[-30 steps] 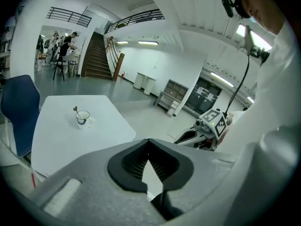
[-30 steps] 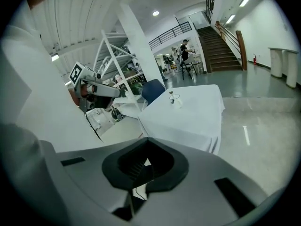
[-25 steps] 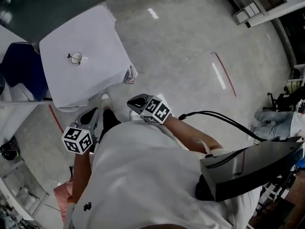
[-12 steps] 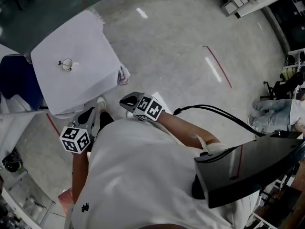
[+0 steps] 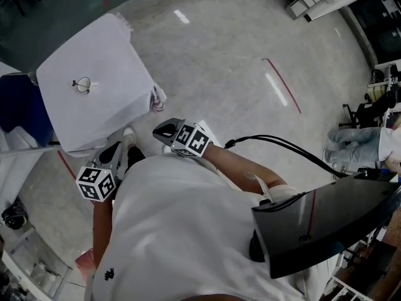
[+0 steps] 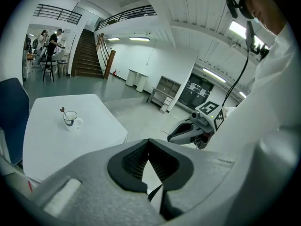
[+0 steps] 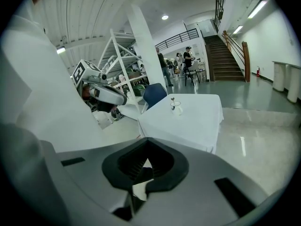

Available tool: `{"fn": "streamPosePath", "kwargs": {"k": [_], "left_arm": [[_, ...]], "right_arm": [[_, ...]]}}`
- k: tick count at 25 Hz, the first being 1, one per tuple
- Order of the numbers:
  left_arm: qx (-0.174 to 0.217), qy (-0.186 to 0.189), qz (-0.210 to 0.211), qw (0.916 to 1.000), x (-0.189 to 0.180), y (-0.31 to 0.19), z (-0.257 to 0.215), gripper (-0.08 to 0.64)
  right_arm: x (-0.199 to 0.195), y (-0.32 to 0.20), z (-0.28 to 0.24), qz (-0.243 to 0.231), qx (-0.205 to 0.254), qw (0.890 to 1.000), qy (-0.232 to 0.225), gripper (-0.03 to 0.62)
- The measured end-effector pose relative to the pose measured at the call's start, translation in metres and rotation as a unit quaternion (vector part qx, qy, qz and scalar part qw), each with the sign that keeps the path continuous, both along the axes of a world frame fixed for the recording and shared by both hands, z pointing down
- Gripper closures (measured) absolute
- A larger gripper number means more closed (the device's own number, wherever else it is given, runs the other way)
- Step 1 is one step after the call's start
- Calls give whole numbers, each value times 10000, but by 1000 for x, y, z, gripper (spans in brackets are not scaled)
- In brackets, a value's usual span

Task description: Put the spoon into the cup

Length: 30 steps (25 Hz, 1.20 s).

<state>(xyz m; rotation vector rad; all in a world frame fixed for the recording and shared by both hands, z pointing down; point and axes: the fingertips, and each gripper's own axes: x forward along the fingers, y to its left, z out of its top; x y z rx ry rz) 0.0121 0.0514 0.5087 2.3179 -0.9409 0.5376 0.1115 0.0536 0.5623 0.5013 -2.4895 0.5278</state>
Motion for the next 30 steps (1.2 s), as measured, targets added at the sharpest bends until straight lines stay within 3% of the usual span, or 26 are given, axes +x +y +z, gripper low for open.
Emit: {"fn": "streamPosePath", "kwargs": {"k": [30], "left_arm": [[-106, -81, -39, 9999, -14, 2, 7, 549]], "right_arm": [[-5, -1, 5, -67, 8, 9999, 132, 584]]}}
